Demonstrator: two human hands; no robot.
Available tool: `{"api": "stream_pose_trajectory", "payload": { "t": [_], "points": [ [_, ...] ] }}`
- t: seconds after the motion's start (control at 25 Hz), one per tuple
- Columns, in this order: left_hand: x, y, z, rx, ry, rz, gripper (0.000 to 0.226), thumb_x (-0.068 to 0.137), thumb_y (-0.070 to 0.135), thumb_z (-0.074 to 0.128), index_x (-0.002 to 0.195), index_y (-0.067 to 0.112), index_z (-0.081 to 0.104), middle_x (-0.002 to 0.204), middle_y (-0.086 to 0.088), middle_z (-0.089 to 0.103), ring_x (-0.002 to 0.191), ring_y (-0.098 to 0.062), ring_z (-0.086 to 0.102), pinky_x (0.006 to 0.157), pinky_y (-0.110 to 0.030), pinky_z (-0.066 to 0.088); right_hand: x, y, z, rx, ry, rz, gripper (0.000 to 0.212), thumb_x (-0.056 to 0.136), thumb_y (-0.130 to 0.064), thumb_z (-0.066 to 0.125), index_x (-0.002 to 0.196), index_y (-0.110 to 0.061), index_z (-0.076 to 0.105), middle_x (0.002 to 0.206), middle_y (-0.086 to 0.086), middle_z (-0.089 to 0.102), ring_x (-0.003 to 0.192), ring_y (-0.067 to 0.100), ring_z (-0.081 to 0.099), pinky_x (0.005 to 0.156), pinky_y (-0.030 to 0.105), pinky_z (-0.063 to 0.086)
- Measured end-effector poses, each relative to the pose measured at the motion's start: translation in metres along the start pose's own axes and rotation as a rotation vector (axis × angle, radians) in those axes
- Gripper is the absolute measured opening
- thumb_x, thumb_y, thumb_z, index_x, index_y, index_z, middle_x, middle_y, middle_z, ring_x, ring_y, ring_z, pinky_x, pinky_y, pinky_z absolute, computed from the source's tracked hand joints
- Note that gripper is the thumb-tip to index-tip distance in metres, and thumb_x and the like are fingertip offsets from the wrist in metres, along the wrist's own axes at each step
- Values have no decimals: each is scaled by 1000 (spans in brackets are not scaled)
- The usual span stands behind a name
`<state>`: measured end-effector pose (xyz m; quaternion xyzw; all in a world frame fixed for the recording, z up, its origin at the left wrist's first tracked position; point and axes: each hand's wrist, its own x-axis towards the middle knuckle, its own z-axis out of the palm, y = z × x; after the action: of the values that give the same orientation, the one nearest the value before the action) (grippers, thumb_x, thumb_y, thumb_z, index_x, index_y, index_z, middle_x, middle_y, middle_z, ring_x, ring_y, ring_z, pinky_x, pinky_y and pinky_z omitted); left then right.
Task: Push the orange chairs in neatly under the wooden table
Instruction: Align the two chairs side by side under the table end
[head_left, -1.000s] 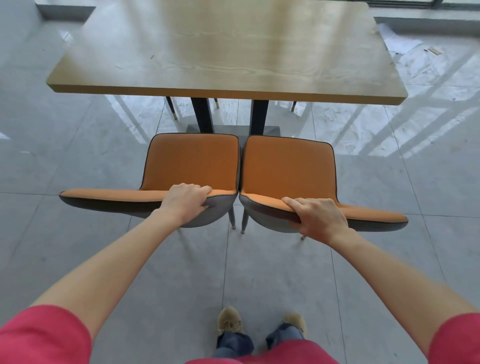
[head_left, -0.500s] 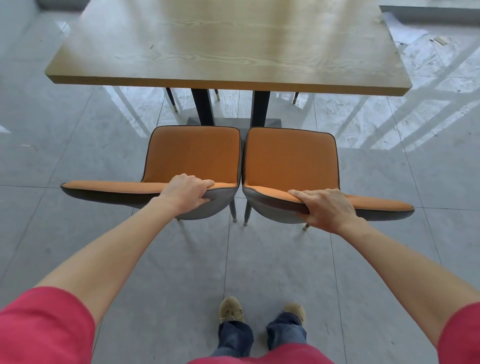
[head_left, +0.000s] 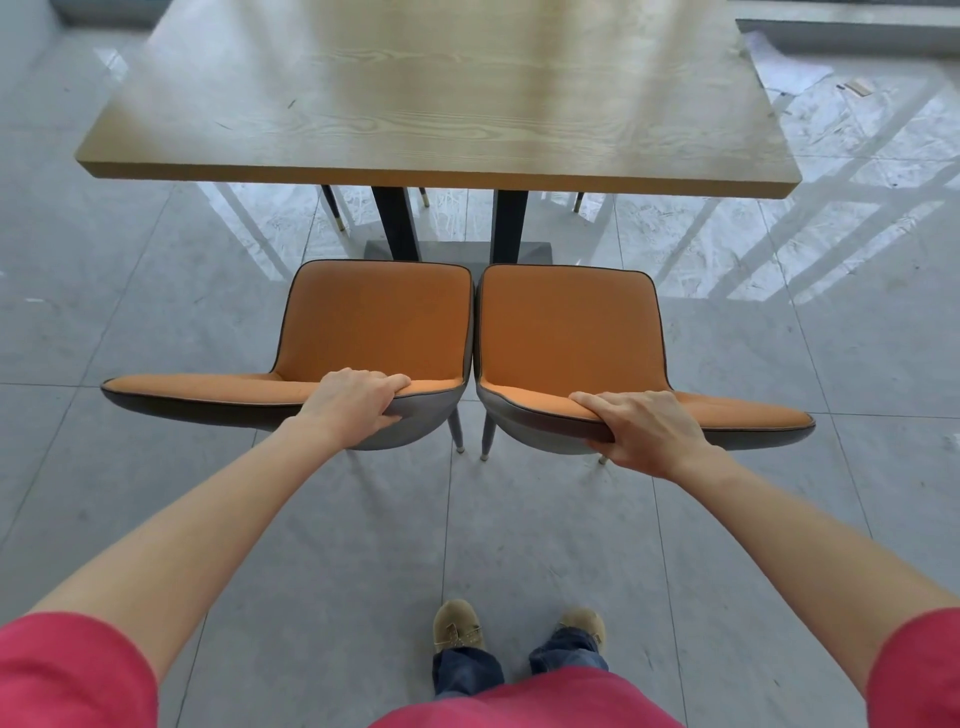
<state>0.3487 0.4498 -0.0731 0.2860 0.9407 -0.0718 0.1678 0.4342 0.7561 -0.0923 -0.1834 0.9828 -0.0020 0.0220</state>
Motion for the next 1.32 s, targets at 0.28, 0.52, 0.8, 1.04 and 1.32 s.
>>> {"api": "stream_pose_trajectory", "payload": {
  "t": [0.28,0.52,0.8,1.04,1.32],
  "points": [
    [3,7,1,-23,-37,-98,39,93,30,51,130,20,46,117,-4,64,104,-24,62,78,-32,49,3,-13,-14,119,-188,185,52,89,-35,56,138,-25,40,123,-1,61,105,23,62,82,35,52],
    [-5,11,-2,-17,-71,-146,45,92,26,53,135,19,42,127,-5,59,113,-27,57,90,-39,46,2,-23,-19,130,-231,293,54,90,-23,56,141,-25,37,127,1,60,111,24,59,92,35,49],
    [-19,10,-8,-22,-63,-145,49,93,27,52,139,18,38,134,-6,54,121,-27,52,99,-40,42,2,-35,-23,38,-297,362,57,89,-19,56,141,-18,34,131,5,55,119,25,53,102,37,40],
    [-24,10,-16,-66,-124,-155,51,94,39,47,139,16,39,138,-5,51,125,-27,50,103,-45,39,-1,-50,-32,55,-333,382,68,91,-32,55,149,-18,20,149,5,37,137,24,35,114,41,26],
    [-27,34,-39,-71,-110,-124,57,97,46,35,147,19,29,148,-4,43,134,-26,43,108,-47,36,-18,-54,-46,71,-366,397,72,92,-47,48,151,-26,11,158,5,19,146,23,17,118,46,14]
  ]
}}
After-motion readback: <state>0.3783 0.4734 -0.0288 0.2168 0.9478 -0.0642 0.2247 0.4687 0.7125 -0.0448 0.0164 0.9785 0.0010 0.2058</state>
